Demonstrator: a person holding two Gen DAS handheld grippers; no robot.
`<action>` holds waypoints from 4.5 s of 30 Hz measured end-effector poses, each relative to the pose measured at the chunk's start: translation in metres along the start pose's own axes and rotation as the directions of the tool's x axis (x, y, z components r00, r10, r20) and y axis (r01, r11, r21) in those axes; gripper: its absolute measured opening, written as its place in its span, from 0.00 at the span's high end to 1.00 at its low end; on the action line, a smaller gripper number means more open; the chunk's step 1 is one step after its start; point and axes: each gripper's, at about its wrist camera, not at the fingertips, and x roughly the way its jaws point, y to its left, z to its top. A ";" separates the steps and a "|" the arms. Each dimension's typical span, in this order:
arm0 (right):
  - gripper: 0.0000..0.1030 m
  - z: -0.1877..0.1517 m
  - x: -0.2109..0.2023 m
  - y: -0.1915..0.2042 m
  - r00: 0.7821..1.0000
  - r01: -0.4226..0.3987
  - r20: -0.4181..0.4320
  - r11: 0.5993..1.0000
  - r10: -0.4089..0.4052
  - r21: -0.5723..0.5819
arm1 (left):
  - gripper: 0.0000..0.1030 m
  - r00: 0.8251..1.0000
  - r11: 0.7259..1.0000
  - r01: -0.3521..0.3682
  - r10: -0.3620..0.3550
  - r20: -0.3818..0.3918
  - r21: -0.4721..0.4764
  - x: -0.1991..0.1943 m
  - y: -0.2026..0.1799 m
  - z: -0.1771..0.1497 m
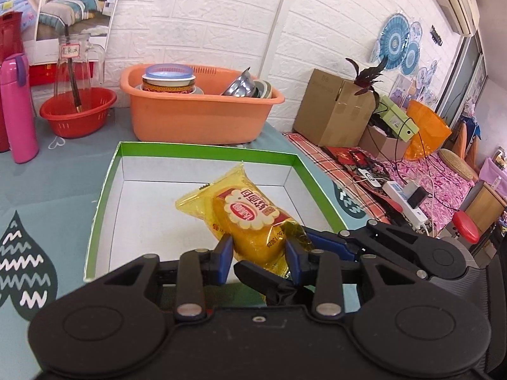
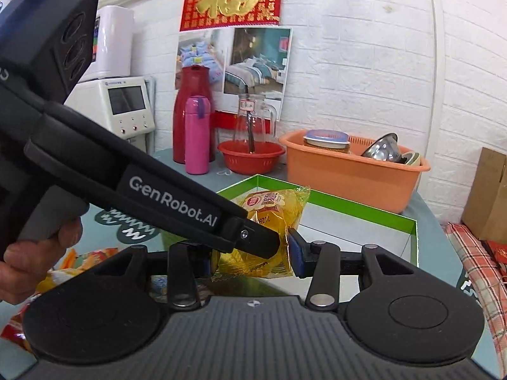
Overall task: Organize snacks
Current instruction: 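Carry the yellow pack into the green box and open the left gripper, then move the left gripper back over the snack pile, then grasp the clear bag of yellow crackers with the left gripper, then lower the cracker bag into the green box and release it, then move the left gripper to the red chip bag on the table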
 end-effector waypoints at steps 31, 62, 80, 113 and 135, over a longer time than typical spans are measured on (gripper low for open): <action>0.00 -0.012 -0.126 0.017 0.997 -0.042 0.069 0.999 0.041 0.009 | 0.00 0.983 0.990 -0.097 0.111 0.146 -0.102 -0.138 -0.003 -0.075; 0.00 -0.063 -0.103 0.039 0.959 -0.225 -0.160 0.971 0.235 0.077 | 0.15 0.993 0.989 0.050 -0.064 -0.099 -0.141 -0.085 -0.016 -0.136; 0.00 -0.074 -0.084 0.053 0.943 -0.228 -0.257 0.973 0.213 -0.029 | 0.36 0.987 0.984 0.010 -0.038 -0.157 -0.179 -0.068 -0.012 -0.150; 0.32 0.013 -0.102 0.022 0.997 0.037 0.080 0.983 -0.023 -0.179 | 0.45 0.987 0.993 0.116 -0.111 0.119 -0.030 -0.070 -0.033 -0.024; 0.00 -0.028 -0.017 -0.050 0.988 0.157 0.000 0.987 -0.157 -0.043 | 0.00 1.000 1.000 0.015 -0.015 0.018 -0.006 0.041 -0.004 -0.003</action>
